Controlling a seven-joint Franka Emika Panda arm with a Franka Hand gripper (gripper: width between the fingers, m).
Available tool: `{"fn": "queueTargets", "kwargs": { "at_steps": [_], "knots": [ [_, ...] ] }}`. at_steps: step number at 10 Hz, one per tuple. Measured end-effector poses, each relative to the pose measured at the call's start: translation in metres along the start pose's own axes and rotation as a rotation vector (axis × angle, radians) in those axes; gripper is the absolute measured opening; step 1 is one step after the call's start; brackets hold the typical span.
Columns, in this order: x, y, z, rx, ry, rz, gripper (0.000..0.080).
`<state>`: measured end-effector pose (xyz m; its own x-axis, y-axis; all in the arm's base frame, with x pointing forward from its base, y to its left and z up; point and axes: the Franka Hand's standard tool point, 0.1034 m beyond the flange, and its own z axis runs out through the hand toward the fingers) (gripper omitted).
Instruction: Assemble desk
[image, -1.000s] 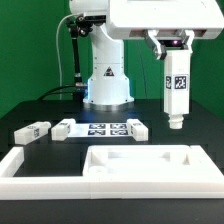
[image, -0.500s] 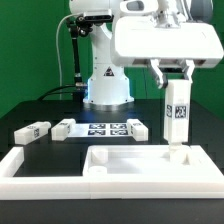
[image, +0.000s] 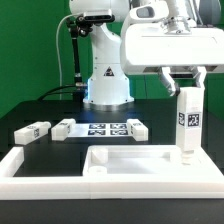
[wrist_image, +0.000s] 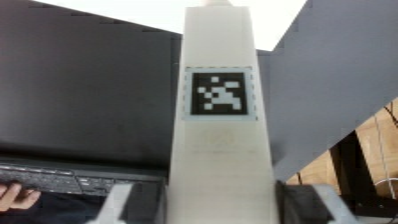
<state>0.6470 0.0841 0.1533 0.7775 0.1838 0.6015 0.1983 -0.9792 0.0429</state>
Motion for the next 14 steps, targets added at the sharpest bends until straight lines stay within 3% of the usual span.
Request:
{"fn": "queueTargets", "kwargs": {
  "at_steps": [8, 12, 14],
  "knots": [
    [-0.008, -0.006, 0.008, 0.004, -0.005, -0.004, 0.0290],
    [-0.015, -0.016, 0.014, 0.014, -0.018, -0.017, 0.0290],
    [-0.014, -0.015, 0.016, 0.001, 0.017, -0.019, 0.0290]
  ]
}}
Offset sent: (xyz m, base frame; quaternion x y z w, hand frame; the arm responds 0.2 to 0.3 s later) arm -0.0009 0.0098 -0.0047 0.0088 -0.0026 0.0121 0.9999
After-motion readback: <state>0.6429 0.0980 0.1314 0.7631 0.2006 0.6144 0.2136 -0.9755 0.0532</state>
